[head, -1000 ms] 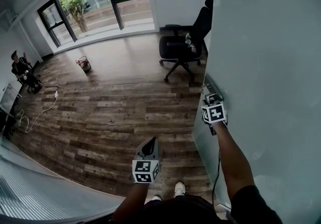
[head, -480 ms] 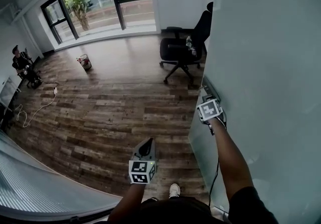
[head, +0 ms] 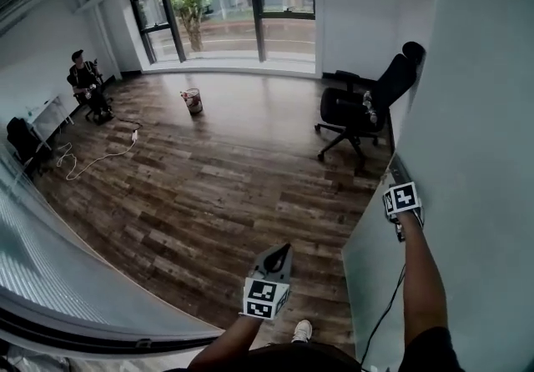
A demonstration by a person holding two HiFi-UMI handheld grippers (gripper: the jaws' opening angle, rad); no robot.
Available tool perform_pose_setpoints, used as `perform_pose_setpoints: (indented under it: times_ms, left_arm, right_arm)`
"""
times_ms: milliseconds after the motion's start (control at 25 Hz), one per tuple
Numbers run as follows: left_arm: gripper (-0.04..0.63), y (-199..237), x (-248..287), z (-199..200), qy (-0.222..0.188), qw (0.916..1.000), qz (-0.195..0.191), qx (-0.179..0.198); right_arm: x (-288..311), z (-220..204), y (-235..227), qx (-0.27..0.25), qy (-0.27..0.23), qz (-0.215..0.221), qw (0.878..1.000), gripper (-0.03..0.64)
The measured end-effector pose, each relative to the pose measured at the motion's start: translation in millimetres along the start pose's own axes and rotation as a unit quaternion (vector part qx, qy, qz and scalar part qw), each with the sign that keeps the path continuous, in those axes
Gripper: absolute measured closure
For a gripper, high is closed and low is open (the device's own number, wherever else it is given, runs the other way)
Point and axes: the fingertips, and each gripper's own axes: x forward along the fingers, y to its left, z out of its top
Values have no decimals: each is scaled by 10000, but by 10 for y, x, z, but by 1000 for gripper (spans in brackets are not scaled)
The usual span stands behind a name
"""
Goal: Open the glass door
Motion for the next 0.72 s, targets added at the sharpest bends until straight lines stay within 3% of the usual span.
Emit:
perform_pose_setpoints:
  times_ms: [80, 160, 280, 360, 440, 520, 600, 720]
  left_arm:
    - [597, 134, -150, -81, 14, 9999, 112, -31]
    - [597, 237, -301, -128, 21, 9998, 179, -96]
    - [597, 326, -566, -174, -34, 9997, 195, -157]
    - [597, 358, -724, -191, -102, 9997, 166, -168]
    - [597, 369, -887, -225, -133, 9996, 114, -223]
    - [597, 377, -1070, -259, -154, 9994, 31, -303]
    - [597, 367, -1227, -263, -174, 9991, -82, -379]
    - [597, 292, -1445, -227, -253, 9986, -223, -396]
  right_arm:
    - [-195, 103, 9, -48, -447, -391, 9982, 449]
    - [-508, 244, 87, 107, -1222, -595, 9907, 449]
    - [-1221, 373, 456, 470, -2594, -456, 9635, 449]
    - [-1668, 307, 779, 576, -3226, -344, 9441, 451]
    - [-2004, 127, 1195, 606, -3572, -154, 9319, 460]
    - [-2291, -111, 1654, 627, -3829, 6, 9216, 552]
    - [-2555, -331, 2036, 650, -4097, -1, 9099, 592]
    - [-2850, -626, 2505, 465, -4283, -101, 9024, 600]
